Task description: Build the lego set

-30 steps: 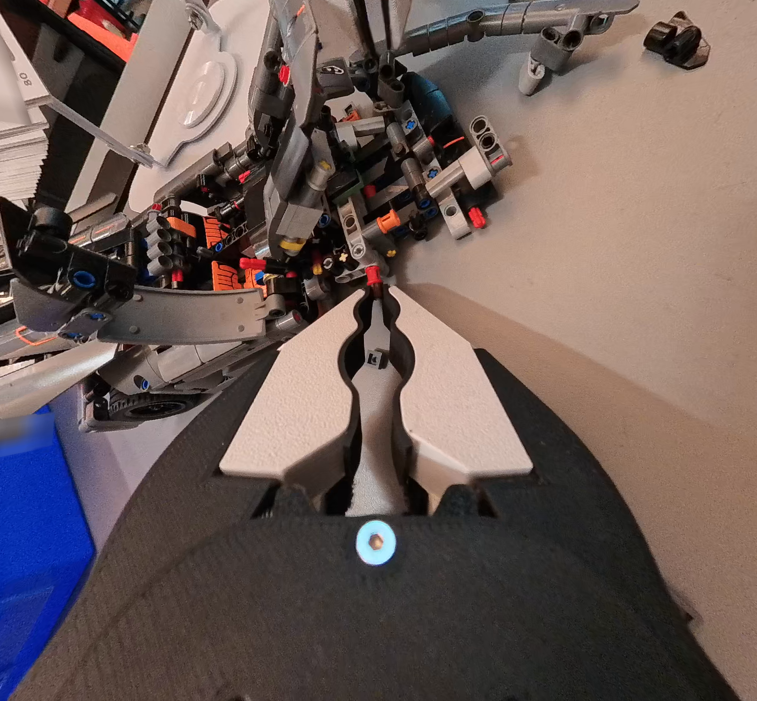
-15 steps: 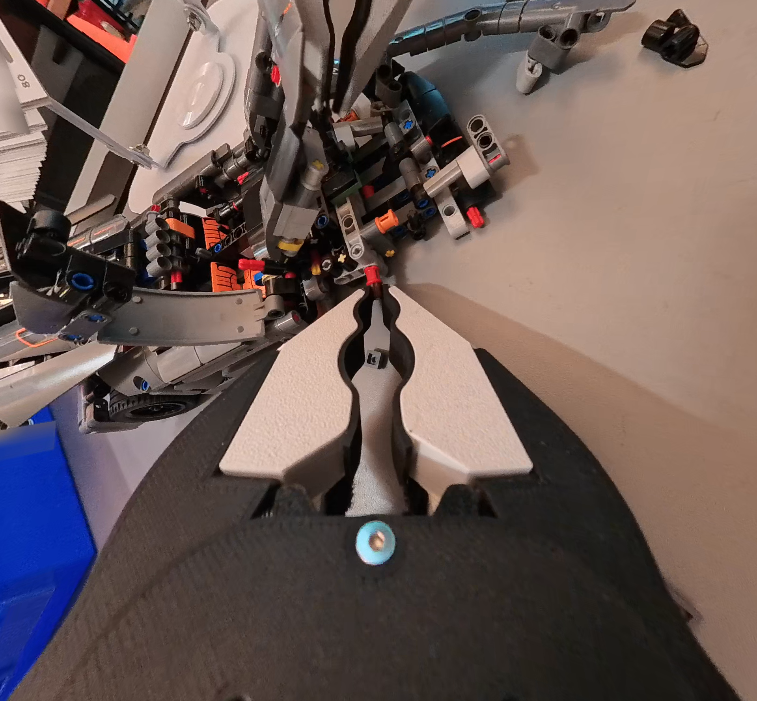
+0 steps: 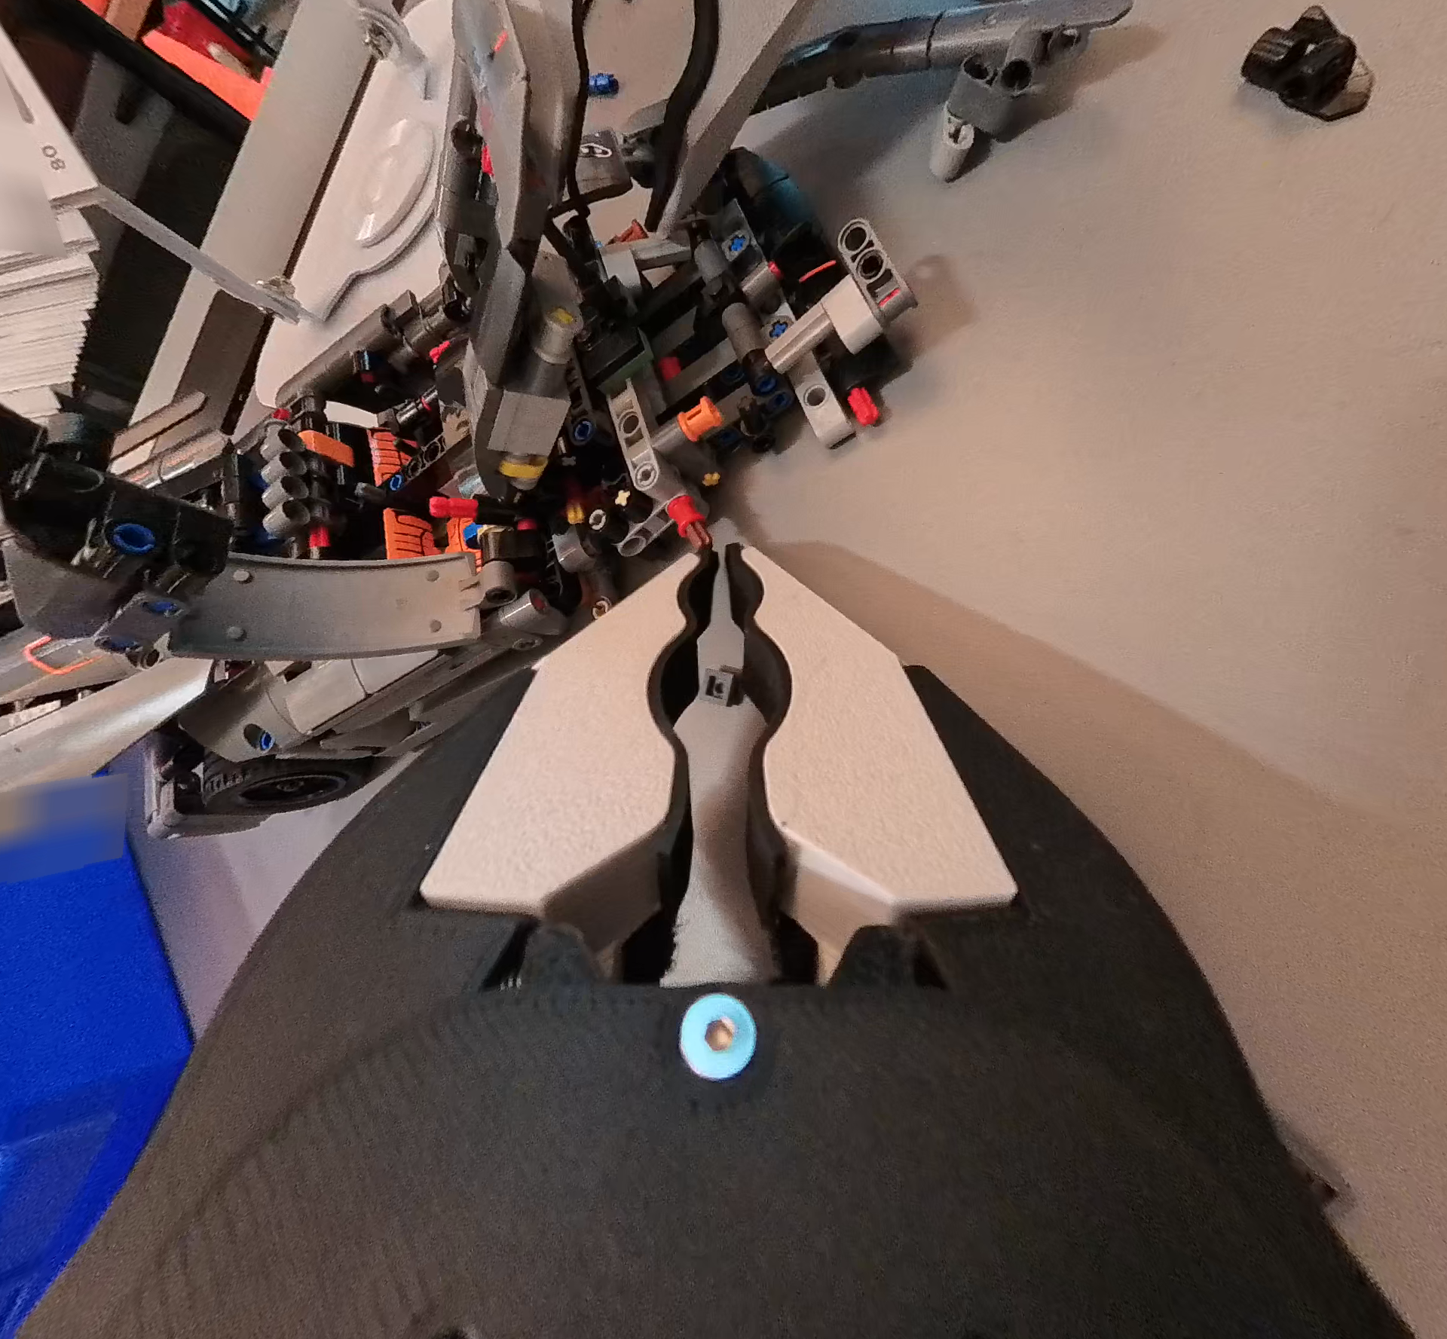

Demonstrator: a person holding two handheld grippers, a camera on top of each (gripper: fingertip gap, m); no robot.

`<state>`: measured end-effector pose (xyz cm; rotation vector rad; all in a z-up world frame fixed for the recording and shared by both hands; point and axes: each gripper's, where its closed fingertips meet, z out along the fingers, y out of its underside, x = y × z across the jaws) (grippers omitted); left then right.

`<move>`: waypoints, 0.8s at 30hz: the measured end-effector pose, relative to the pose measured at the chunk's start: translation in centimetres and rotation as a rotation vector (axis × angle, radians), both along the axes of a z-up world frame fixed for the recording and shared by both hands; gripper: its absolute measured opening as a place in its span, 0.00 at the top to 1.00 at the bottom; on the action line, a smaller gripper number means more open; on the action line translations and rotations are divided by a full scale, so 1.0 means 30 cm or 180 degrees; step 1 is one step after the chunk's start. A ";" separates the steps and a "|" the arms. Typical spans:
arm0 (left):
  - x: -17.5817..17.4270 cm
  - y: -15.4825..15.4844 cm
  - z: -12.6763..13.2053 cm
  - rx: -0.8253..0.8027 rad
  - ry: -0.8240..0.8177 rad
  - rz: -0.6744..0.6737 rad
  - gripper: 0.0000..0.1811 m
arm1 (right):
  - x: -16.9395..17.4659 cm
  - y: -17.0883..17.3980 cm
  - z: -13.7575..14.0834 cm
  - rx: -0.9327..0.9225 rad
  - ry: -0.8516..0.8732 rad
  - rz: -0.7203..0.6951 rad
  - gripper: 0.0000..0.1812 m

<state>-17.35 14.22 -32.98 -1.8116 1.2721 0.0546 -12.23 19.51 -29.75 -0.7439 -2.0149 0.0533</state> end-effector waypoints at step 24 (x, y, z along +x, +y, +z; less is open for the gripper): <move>0.004 0.028 -0.004 0.0131 0.0159 0.0120 0.98 | -0.028 0.072 0.009 -0.0932 0.0406 -0.0575 0.95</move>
